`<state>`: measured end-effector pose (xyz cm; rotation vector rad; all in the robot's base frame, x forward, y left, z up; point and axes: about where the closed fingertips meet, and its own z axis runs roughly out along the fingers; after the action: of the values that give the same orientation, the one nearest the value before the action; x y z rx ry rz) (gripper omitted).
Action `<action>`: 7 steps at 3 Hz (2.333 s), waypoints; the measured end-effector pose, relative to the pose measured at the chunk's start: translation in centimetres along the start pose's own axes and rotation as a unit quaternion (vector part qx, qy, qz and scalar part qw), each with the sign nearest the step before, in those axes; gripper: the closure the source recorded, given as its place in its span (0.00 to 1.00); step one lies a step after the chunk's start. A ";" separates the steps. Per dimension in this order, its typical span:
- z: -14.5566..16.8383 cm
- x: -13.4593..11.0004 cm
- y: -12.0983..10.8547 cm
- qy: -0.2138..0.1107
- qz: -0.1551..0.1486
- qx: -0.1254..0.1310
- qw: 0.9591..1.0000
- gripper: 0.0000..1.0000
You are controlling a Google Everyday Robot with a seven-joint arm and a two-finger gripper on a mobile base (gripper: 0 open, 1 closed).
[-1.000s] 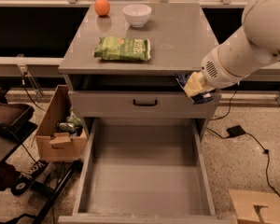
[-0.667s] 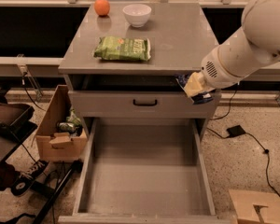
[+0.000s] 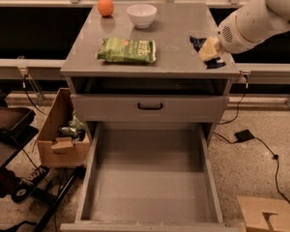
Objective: Pick rxbar blueberry from middle drawer and place on counter
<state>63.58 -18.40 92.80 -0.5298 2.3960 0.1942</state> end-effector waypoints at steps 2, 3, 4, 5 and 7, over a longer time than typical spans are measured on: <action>7.8 -7.9 -4.3 -0.034 -0.021 -0.034 0.999 1.00; 13.4 -9.0 -4.4 -0.014 -0.033 -0.053 0.998 1.00; 17.7 -8.4 -4.6 0.032 -0.032 -0.031 0.998 0.98; 17.4 -8.7 -4.6 0.032 -0.032 -0.031 0.998 0.74; 17.4 -8.7 -4.6 0.032 -0.032 -0.031 0.998 0.27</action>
Offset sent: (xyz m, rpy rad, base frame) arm 0.1880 0.0129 -0.0235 0.1045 -0.0719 0.1433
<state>81.66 -15.08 85.03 -0.6494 2.4383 0.2281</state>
